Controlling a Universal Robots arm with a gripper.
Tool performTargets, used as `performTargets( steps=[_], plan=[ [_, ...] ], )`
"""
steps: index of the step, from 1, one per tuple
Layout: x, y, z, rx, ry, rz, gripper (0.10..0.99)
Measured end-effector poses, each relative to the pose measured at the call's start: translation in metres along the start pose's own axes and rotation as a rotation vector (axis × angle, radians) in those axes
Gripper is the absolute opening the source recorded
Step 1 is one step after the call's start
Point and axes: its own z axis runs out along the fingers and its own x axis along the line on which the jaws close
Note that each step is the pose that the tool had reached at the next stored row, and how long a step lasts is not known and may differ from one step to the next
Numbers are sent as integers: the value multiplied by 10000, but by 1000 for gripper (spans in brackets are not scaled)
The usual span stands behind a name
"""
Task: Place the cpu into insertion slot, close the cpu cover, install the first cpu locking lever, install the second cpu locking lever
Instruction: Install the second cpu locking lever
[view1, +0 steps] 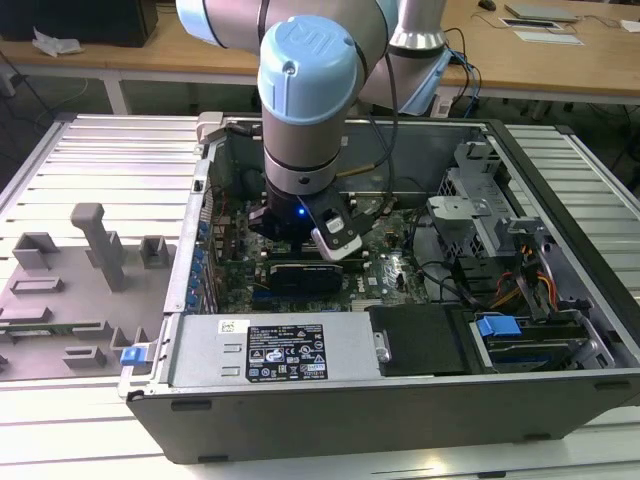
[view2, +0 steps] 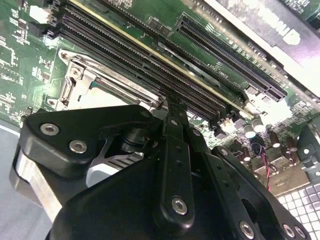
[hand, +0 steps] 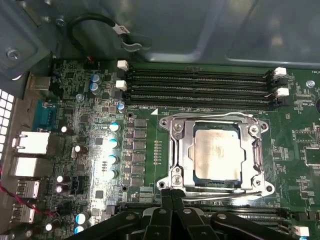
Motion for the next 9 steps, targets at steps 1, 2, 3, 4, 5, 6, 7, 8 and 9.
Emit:
performTargets(
  steps=[1, 2, 3, 4, 5, 6, 7, 8, 9],
  plan=[
    [6, -2, 8, -44, -1, 1, 106],
    [7, -3, 15, -59, 0, -1, 106],
    [8, -4, 22, -68, 0, 0, 106],
    [10, -5, 27, -77, 3, 1, 106],
    [11, -6, 31, -86, 6, 3, 106],
    [12, -6, 40, -108, 10, 4, 106],
    [12, -6, 49, -140, 8, 5, 106],
    [13, -5, 53, -165, 10, 7, 106],
    [13, -4, 56, -189, 11, 7, 106]
  ],
)
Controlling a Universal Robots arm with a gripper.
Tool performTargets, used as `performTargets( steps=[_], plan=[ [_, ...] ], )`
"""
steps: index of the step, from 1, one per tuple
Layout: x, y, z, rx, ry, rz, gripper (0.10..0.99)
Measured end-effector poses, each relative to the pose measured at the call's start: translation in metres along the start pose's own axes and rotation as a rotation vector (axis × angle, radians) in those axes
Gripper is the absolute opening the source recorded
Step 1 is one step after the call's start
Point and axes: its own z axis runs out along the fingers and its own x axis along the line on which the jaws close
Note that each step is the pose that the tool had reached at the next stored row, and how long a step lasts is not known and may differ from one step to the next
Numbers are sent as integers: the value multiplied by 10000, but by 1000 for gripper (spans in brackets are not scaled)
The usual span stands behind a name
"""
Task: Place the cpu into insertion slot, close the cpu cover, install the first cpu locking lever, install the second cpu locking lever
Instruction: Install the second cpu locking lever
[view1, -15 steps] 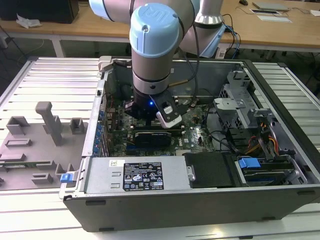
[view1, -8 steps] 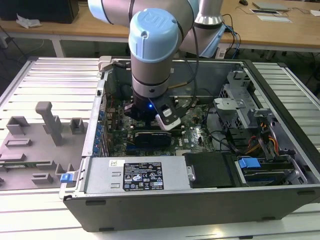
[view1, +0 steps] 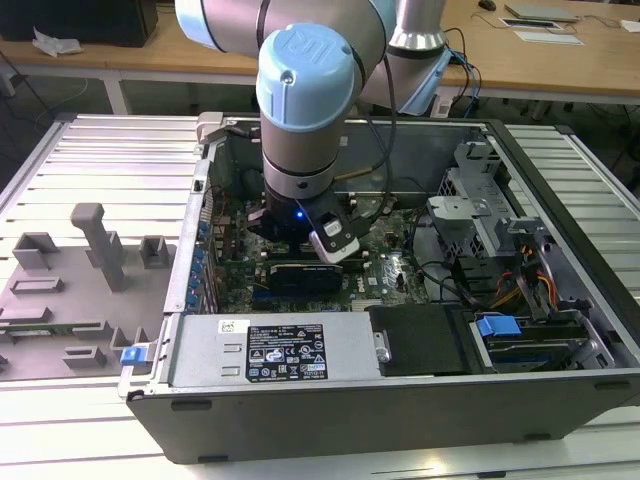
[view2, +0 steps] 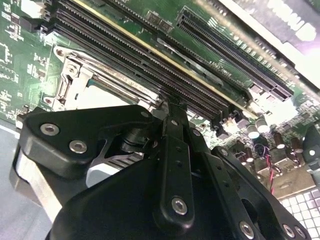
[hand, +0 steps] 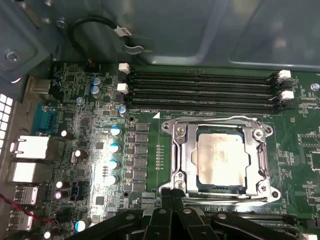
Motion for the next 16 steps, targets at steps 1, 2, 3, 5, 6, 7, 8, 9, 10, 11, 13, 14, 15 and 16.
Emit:
performTargets(
  steps=[1, 2, 3, 5, 6, 7, 8, 9, 10, 11, 13, 14, 15, 16],
  plan=[
    [1, 1, 5, -28, 0, 0, 106],
    [2, 0, 9, -54, 0, -1, 106],
    [5, 1, 15, -86, 1, 0, 106],
    [8, 3, 19, -120, -3, 0, 106],
    [10, 7, 21, -130, -4, 2, 106],
    [10, 15, 23, -130, -3, 2, 106],
    [10, 21, 25, -130, -3, 1, 106],
    [10, 30, 27, -130, -2, -1, 106],
    [10, 37, 2, -132, -4, -1, 106],
    [9, 53, -53, -126, -14, -3, 106],
    [8, 86, -171, -91, -33, -9, 106],
    [7, 102, -227, -36, -37, -9, 106],
    [7, 110, -252, 52, -37, -8, 106],
    [6, 115, -275, 273, -28, -5, 106]
  ],
)
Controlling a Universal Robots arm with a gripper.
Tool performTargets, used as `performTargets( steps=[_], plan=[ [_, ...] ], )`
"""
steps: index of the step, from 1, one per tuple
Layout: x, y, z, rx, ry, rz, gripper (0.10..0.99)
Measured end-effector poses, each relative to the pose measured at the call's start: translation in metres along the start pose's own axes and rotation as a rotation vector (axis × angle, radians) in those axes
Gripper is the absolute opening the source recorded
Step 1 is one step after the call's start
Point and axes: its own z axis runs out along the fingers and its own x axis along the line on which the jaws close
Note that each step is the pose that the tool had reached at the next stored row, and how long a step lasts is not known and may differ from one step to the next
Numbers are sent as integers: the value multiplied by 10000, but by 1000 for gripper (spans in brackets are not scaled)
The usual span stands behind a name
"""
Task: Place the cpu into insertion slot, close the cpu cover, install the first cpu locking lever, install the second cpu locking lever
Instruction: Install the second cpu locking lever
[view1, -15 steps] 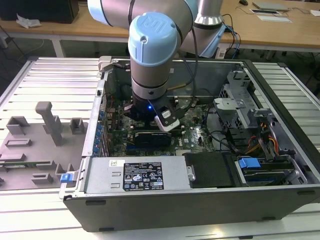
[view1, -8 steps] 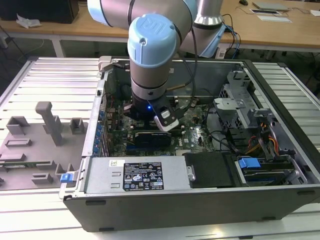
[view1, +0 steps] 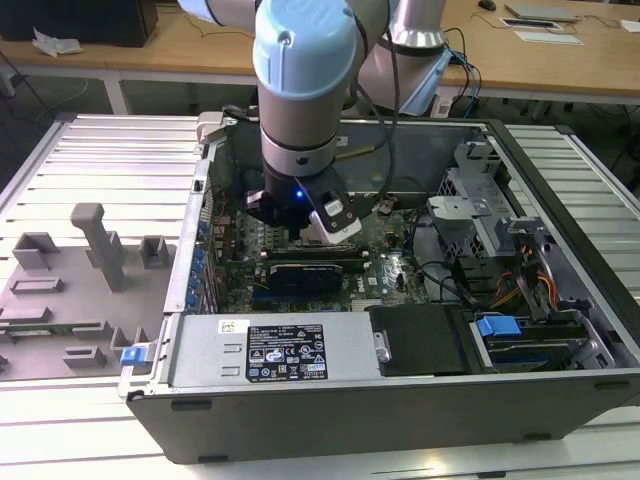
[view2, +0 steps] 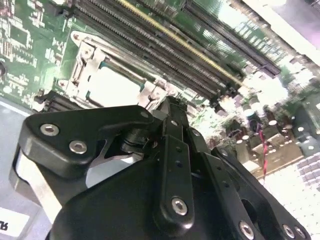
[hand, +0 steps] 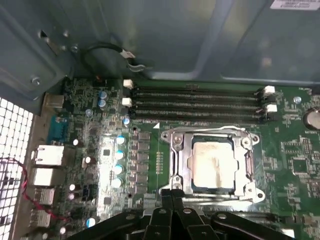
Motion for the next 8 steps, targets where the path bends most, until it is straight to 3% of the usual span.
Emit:
performTargets(
  steps=[1, 3, 8],
  plan=[
    [-2, 0, -2, 55, -6, 31, 106],
    [-33, 0, -2, 56, -18, 84, 106],
    [-224, -7, 0, 97, 0, 150, 106]
  ],
)
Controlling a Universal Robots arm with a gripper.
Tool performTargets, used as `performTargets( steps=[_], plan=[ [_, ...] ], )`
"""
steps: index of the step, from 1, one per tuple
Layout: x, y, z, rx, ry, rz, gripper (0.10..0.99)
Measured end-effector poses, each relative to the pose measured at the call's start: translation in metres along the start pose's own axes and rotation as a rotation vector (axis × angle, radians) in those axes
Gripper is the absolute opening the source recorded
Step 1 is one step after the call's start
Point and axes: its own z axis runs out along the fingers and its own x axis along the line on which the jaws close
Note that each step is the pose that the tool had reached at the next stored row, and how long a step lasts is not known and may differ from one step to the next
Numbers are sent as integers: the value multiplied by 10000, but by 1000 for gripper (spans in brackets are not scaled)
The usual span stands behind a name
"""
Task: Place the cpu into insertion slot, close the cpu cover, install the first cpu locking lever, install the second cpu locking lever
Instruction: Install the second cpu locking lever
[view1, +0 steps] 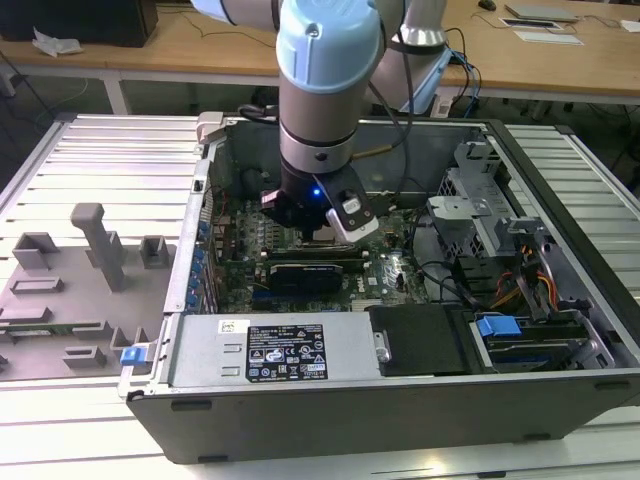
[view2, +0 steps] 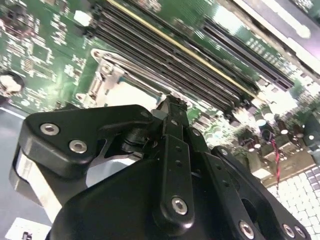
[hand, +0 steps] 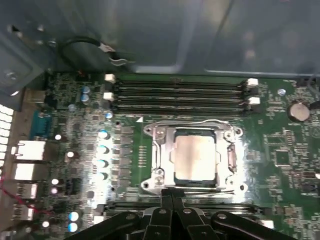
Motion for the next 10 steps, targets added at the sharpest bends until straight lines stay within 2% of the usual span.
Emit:
performTargets(
  steps=[2, 4, 5, 7, 10],
  plan=[
    [-46, -1, 0, 29, 11, 23, 106],
    [-73, 0, 0, 102, 13, 47, 106],
    [-74, 26, 7, 204, 15, 47, 106],
    [-75, 71, 18, 341, 17, 46, 106],
    [-77, 142, 35, 427, 19, 45, 106]
  ],
)
